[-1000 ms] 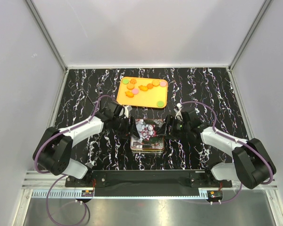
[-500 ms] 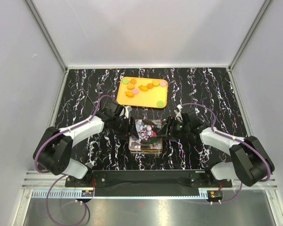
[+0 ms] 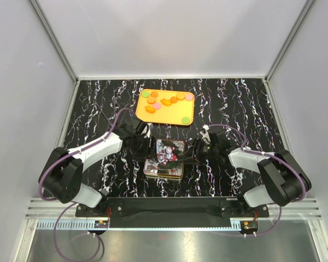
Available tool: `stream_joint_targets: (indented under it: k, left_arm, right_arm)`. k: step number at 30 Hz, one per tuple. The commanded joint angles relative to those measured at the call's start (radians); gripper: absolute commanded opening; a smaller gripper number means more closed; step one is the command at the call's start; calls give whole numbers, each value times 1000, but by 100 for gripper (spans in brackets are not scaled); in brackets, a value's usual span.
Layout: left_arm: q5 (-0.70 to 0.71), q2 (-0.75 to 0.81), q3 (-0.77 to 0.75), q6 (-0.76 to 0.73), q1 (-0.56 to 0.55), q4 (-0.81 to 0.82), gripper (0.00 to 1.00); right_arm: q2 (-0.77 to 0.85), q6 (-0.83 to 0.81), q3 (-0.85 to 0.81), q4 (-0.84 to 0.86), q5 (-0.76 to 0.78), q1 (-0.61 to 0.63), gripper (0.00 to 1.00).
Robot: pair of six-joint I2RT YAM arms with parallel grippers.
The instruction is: Pack the cookies
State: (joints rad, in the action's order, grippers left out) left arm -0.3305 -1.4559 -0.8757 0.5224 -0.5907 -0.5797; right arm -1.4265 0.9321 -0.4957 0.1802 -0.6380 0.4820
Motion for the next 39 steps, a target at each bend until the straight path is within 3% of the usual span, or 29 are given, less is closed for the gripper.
stream_joint_targets:
  k: [1,5,13,25,29,39]
  left_arm:
    - [-91,28,-69,4,-49,101,64]
    - [-90,40,-74,-4,-47,80,65]
    - [-90,69,-95,-13,-47,44,68]
    - [-165,26,-85,4,-44,84,75]
    - [-186,6,-71,13,-44,101,77]
    - [-254,-44,-85,-4,-37,98,79]
  right_arm:
    - [-8,77,-18,177,-124,26,43]
    - [6,59,-18,145,-100,24,52]
    - [41,14,-24,111,-80,24,59]
    - [119,-64,-64,-1,-45,27,60]
    - [179,-139,-104,-99,36,63,61]
    - [193,-216,-104,-120,126,110,61]
